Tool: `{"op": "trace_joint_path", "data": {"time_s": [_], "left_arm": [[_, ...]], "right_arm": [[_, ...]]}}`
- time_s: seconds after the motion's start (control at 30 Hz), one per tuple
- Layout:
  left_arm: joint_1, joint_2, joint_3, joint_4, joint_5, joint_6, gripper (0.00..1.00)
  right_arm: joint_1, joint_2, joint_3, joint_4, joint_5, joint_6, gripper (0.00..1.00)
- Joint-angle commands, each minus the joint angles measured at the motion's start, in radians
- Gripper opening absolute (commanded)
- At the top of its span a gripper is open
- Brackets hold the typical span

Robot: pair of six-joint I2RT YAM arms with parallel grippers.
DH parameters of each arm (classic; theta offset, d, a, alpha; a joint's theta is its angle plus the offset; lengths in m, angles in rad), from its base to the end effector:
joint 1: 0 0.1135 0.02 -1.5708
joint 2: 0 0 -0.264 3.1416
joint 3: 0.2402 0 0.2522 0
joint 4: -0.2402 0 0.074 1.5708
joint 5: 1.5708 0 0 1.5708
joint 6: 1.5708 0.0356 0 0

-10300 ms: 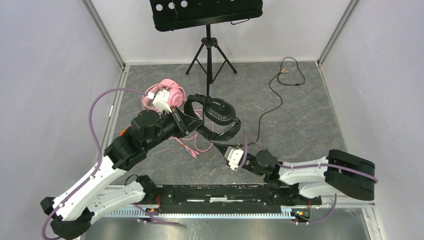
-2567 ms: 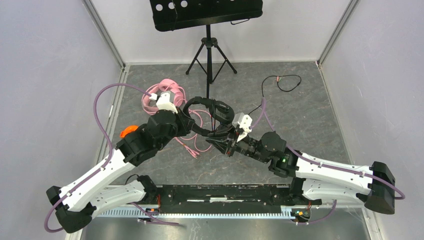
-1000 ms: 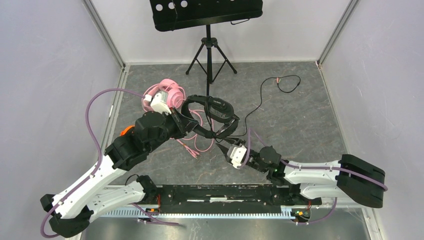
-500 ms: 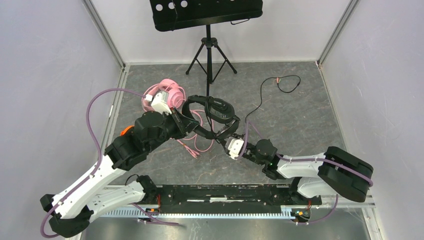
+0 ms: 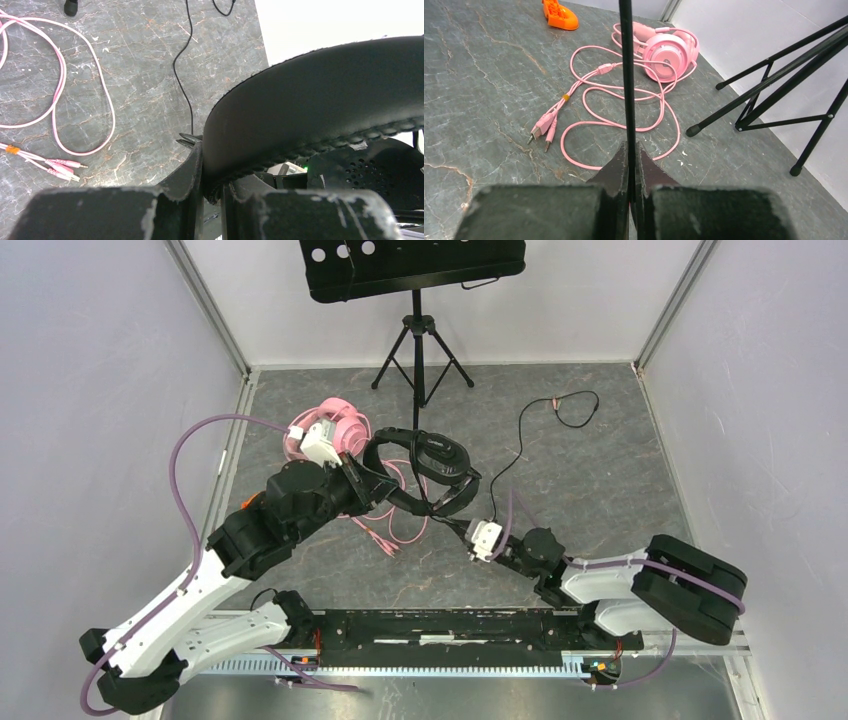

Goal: Wrap the headphones
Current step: Wrap the headphones around the headphones.

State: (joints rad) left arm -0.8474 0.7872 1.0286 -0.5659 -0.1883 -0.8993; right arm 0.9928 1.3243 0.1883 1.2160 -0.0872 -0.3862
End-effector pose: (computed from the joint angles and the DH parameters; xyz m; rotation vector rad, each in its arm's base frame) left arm 0.1112 -0.1159 0.3826 -0.1890 2.0114 -0.9880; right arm 0.1189 0.1879 0.1814 -1.0185 1.1228 0.5530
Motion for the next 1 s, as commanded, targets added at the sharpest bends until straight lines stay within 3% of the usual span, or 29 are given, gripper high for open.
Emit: {"op": "trace_joint_path", "data": {"time_s": [0.0, 0.47, 0.77, 0.97], "left_arm": [[0.003, -0.009, 0.067, 0.103, 0.008, -0.016, 0.02], [0.004, -0.008, 0.084, 0.052, -0.067, 0.054, 0.02], [0.004, 0.008, 0.128, -0.014, 0.035, 0.201, 0.02], [0.004, 0.058, 0.205, -0.166, 0.222, 0.4, 0.02]], "right_arm": [[-0.003, -0.06, -0.055, 0.071, 0.024, 0.055, 0.0], [-0.003, -0.247, -0.149, 0.005, 0.022, 0.09, 0.0], [-0.005, -0.359, -0.16, -0.05, 0.189, 0.044, 0.0], [-0.006, -0.449, -0.183, -0.002, 0.355, -0.027, 0.04]]}}
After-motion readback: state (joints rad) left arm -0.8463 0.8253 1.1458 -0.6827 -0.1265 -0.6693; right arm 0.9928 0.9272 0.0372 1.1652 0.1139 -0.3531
